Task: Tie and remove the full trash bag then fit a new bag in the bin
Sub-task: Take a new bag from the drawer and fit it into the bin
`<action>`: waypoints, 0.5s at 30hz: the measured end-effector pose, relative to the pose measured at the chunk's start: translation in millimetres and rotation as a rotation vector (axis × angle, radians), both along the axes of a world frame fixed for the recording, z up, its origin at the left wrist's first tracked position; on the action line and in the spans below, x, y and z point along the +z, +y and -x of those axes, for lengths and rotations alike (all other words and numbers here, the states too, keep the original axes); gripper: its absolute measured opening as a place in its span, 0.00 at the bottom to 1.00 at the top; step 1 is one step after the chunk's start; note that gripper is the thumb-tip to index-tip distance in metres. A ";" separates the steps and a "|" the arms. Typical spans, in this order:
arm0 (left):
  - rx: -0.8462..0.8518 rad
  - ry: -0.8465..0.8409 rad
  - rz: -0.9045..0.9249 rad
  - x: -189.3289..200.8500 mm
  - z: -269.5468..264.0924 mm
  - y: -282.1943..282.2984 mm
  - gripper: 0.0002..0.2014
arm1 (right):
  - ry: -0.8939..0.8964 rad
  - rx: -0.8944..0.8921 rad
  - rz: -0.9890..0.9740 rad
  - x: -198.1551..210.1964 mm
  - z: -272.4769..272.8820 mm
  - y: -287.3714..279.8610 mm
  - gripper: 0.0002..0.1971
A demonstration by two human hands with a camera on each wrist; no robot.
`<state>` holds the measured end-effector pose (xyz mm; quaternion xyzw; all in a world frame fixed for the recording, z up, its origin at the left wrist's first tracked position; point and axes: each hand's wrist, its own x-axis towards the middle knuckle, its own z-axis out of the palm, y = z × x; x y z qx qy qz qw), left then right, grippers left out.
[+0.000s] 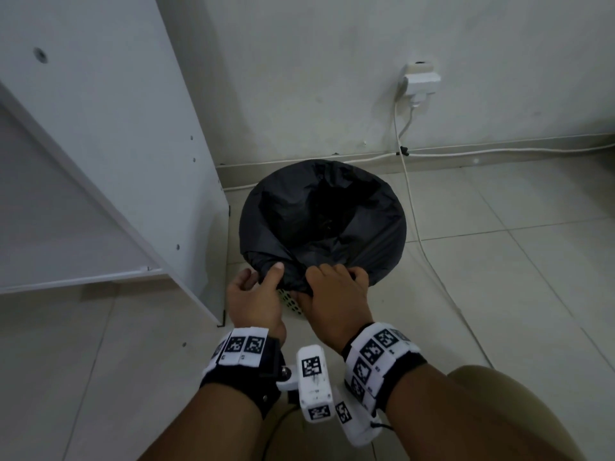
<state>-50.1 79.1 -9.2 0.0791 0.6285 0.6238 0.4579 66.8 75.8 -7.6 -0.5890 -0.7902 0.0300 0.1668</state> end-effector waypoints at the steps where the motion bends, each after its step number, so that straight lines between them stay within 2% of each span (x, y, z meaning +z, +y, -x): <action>1: 0.017 -0.027 0.010 0.5 0.6 -0.1 0.42 | 0.003 0.004 0.006 0.7 0.0 0.8 0.18; 3: 0.016 -0.093 0.006 -3.3 1.3 1.8 0.44 | -0.006 0.001 0.004 1.7 -0.3 1.5 0.18; 6: -0.001 -0.124 0.004 -1.7 3.1 5.7 0.31 | -0.021 -0.017 -0.005 -0.1 1.6 -0.1 0.16; 7: -0.008 -0.136 0.011 -3.0 4.0 6.3 0.31 | -0.024 -0.020 -0.008 -0.6 2.0 -0.5 0.15; 9: -0.052 -0.181 -0.018 -2.5 5.7 5.4 0.38 | -0.023 -0.017 -0.010 -0.4 1.1 0.8 0.15; 10: -0.082 -0.201 -0.031 -3.0 8.0 5.7 0.38 | -0.020 -0.011 -0.010 -0.1 0.4 1.6 0.15; 13: -0.157 -0.144 0.005 -1.3 13.9 5.2 0.18 | -0.014 0.006 -0.006 1.0 -1.6 4.2 0.17; 15: -0.215 -0.059 0.038 3.5 13.9 3.6 0.12 | -0.017 0.005 0.003 1.1 -2.1 5.1 0.18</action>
